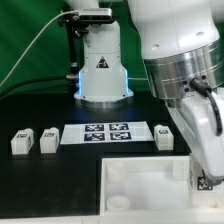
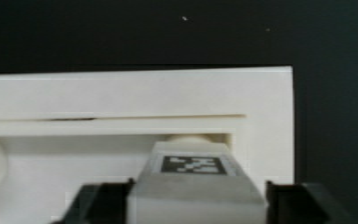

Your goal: Assemble one leg

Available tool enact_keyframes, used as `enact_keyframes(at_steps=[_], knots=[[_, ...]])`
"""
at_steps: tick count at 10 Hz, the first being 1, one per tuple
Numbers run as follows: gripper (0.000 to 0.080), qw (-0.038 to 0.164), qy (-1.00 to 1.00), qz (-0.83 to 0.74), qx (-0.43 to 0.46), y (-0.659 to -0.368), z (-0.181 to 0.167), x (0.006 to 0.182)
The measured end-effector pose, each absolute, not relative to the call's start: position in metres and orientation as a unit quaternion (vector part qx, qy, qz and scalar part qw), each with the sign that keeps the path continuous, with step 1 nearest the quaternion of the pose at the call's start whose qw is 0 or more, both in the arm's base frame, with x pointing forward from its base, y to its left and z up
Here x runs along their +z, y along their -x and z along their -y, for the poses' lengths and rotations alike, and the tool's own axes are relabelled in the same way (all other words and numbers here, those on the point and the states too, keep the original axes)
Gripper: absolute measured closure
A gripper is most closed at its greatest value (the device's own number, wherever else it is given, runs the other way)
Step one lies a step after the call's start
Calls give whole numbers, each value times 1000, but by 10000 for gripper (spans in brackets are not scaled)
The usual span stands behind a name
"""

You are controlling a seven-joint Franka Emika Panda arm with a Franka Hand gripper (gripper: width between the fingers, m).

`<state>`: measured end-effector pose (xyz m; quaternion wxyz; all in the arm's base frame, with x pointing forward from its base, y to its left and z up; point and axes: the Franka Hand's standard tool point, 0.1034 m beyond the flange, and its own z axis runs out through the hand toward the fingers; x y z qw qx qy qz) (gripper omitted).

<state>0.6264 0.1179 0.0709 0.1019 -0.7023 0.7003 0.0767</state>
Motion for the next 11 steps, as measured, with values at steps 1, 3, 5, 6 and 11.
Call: enact_keyframes(at_steps=[1, 3, 5, 6, 11], knots=[[264, 102, 707, -696, 76, -626, -118, 71], [186, 99, 824, -556, 53, -623, -118, 68], [151, 96, 907, -411, 16, -623, -117, 70], [151, 95, 928, -361, 11, -621, -118, 69], [150, 45, 998, -31, -10, -626, -120, 71]])
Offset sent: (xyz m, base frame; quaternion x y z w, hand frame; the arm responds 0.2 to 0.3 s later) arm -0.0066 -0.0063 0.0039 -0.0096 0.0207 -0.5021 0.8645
